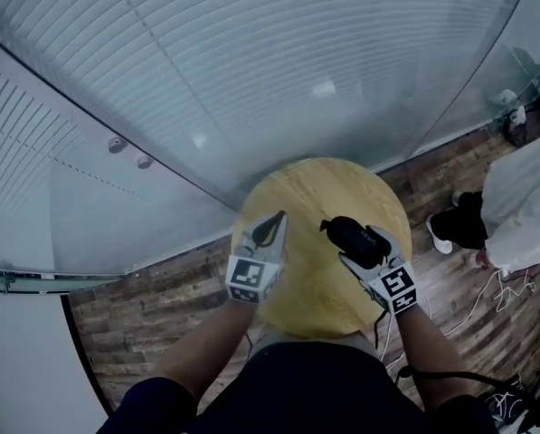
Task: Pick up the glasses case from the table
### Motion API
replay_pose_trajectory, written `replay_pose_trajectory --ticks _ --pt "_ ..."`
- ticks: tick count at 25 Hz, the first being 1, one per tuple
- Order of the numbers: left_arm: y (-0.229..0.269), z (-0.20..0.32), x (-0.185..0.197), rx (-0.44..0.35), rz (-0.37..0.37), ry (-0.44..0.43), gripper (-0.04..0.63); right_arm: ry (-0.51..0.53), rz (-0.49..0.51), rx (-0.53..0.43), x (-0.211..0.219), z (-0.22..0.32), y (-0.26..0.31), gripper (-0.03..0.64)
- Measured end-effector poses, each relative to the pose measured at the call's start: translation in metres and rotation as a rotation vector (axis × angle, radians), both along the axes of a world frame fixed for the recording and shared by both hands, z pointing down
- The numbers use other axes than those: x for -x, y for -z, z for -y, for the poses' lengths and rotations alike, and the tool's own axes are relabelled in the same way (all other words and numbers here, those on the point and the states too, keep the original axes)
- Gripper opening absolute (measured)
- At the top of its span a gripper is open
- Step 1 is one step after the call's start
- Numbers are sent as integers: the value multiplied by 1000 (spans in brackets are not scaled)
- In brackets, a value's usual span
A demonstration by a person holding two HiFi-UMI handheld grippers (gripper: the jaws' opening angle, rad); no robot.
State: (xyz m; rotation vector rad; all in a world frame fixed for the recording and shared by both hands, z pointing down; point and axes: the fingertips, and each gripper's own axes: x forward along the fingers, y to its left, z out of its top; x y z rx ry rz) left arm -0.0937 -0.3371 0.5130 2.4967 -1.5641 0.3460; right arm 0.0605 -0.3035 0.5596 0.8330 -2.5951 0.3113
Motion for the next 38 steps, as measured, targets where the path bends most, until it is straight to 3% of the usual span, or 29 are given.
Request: replay_pose_trajectory --ticks 8,13,20,38 --pt "51 -11 -12 -64 -42 3 3 -105 97 -55 -19 -4 59 370" --pt "94 -26 -18 -120 -24 -5 3 -152 168 -121 -33 -12 107 370" --pt "97 -16 2 -155 -17 -25 3 -233 213 -199 -25 4 130 365" --pt "105 -14 -21 -167 -36 -102 3 -272 252 -234 -34 -4 153 362"
